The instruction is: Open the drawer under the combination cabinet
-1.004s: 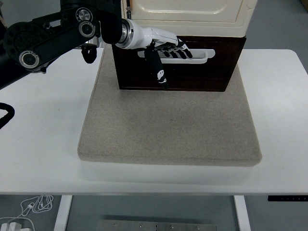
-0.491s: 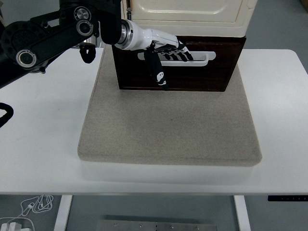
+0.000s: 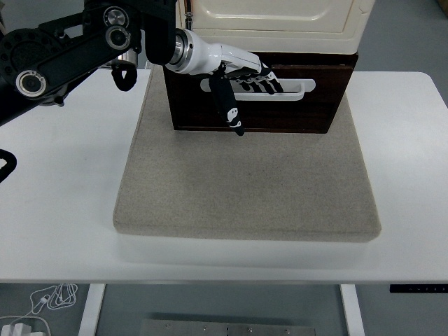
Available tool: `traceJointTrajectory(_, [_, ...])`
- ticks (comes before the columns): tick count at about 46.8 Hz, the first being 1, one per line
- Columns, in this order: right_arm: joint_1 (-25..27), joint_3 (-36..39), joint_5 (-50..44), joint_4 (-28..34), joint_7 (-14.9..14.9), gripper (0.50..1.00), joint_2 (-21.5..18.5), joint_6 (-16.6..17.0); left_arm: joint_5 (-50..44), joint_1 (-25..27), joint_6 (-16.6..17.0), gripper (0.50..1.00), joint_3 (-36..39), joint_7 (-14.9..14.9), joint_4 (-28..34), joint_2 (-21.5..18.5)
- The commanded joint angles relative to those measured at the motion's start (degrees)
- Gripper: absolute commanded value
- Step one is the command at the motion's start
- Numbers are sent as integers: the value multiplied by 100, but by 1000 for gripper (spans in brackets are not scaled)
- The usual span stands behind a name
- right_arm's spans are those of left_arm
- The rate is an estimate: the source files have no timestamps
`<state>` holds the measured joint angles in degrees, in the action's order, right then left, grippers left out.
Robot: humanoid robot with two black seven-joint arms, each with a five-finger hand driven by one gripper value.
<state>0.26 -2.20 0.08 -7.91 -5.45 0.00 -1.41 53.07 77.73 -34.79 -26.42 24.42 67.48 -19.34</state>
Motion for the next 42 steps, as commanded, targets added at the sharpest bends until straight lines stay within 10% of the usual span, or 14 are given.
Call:
traceJointTrajectory(1, [0, 0, 0, 0, 0, 928, 0, 0, -7, -3, -21, 981, -12, 1, 20, -26])
traceJointTrajectory(42, [0, 0, 0, 0, 0, 928, 0, 0, -121, 23, -21, 979, -100, 1, 143, -114])
